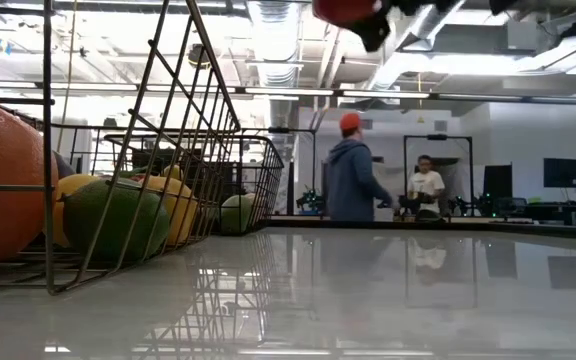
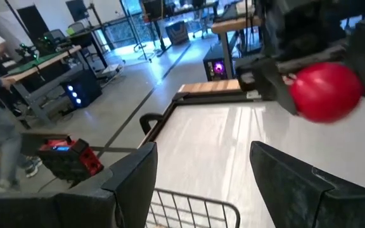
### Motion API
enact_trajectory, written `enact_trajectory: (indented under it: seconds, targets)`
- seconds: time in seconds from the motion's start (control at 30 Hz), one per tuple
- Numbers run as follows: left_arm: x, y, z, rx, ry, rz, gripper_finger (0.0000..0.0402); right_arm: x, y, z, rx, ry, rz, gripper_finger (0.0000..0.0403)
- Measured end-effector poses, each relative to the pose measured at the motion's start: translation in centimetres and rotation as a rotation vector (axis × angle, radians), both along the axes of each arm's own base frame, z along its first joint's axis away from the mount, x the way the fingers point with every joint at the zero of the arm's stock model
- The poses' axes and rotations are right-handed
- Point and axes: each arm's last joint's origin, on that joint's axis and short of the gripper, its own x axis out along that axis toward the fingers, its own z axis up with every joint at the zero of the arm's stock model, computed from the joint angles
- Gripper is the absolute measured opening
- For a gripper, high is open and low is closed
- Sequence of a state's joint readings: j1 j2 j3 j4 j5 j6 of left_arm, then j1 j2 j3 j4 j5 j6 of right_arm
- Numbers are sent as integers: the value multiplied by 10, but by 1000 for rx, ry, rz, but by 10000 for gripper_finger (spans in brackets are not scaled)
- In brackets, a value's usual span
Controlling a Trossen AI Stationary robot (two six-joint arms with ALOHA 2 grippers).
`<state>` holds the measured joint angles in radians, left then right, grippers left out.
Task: Sort produce into baskets
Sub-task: Put the red tomato into the gold wire basket
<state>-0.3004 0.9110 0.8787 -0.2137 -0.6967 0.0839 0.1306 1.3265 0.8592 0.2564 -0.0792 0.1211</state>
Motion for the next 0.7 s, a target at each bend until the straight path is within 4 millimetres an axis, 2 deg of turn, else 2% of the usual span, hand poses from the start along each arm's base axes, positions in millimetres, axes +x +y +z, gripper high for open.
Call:
enact_trajectory:
  seconds: [0.17, 0.4, 0.57, 0.7]
  targets:
    - [2, -1, 3, 6, -29, -2, 242, 28, 23, -7, -12, -37, 87, 355]
    - [3, -1, 3, 7, -32, -1, 242, 92, 53, -25, -90, 8, 177, 356]
    - [2, -1, 2, 10, -19, 0, 242, 133, 61, -38, -198, 92, 204, 357]
    - [2, -1, 0, 15, 1, 0, 242, 153, 57, -43, -216, 183, 196, 366]
